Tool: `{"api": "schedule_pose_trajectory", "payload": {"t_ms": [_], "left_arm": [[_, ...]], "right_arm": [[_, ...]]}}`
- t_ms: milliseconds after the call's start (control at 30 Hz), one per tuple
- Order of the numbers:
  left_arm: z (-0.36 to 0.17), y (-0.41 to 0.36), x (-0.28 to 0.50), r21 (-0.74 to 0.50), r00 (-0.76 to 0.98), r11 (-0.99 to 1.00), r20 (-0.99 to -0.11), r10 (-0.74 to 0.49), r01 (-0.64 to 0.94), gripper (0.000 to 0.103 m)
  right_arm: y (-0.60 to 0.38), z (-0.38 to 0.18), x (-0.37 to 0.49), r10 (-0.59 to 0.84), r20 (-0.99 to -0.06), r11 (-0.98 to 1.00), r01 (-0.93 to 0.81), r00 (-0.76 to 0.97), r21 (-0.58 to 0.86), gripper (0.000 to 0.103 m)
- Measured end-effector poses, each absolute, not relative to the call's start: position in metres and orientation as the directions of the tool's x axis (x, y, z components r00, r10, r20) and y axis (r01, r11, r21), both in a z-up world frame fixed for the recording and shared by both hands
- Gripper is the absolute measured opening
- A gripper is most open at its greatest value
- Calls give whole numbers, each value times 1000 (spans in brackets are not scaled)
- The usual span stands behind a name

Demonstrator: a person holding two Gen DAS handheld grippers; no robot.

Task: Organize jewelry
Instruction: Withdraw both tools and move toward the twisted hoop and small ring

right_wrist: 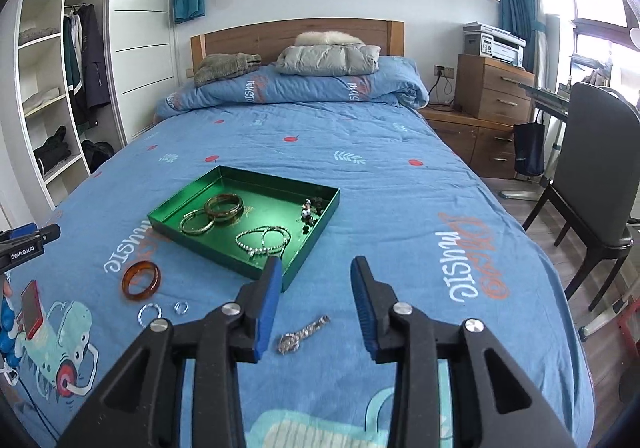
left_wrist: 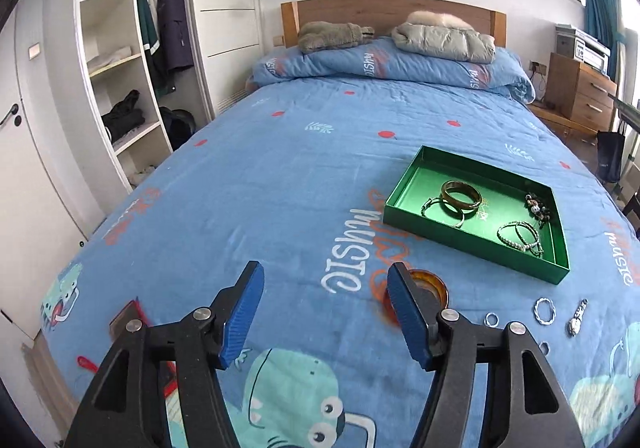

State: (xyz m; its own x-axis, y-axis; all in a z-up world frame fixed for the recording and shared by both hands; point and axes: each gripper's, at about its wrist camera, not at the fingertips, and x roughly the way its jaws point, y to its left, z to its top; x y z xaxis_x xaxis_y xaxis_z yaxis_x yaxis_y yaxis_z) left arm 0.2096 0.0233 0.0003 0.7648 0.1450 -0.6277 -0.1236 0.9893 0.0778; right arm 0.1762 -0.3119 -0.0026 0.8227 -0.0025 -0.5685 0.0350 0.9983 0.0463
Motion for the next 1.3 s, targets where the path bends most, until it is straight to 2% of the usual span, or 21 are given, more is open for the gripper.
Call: {"api": "schedule_pose_trajectory", "payload": {"t_ms": [100,267,467,767,1133,1300], "left_arm": [[6,26,176,82,782,987,-603,157,-135,74],[13,26,128,73,804,989,-576,145,-126,79],[18,22,87,63,823,993,-555,121,-103,80],[16,24,64,47,835,995,-541,103,-92,80],[-1,24,76,32,818,998,-573,58,-49,79],[-22,18,92,-19,796,1000,-605,-23,14,79]], "right_arm": [[-303,1,150,4,-562,999,23,827,41,37],[-290,5,111,27,-550,998,5,835,58,39],[-276,4,78,46,-549,998,-11,834,68,41],[-262,4,55,55,-548,998,-25,835,63,41],[-264,-11,65,86,-554,995,-43,828,90,41],[-268,-35,82,108,-584,993,-57,805,105,41]]}}
